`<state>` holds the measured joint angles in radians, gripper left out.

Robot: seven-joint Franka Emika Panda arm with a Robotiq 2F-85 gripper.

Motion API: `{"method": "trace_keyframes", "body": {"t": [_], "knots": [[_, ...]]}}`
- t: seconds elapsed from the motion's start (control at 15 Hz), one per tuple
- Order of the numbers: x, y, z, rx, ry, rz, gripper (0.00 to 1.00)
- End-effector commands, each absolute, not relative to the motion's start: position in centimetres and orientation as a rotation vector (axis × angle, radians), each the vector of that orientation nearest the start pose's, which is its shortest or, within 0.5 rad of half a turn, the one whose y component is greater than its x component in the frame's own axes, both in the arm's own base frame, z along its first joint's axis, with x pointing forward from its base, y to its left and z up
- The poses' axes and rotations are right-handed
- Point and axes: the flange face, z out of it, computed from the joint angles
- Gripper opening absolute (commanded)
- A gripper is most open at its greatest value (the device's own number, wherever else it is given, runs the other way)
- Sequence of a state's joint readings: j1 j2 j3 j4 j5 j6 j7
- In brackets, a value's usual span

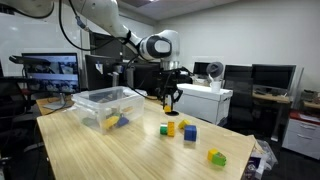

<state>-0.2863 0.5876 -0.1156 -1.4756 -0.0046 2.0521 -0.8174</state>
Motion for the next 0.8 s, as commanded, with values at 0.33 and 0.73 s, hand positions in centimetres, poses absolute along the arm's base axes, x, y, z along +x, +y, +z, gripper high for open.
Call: {"method": "trace_keyframes", "body": {"t": [0.33,0.73], "knots": [[62.5,-13.4,43.6,-3.012,-0.953,-0.018,0.11],[56.4,-3.5,46.3,-2.872,-1.232,-0.025,0.11]]}}
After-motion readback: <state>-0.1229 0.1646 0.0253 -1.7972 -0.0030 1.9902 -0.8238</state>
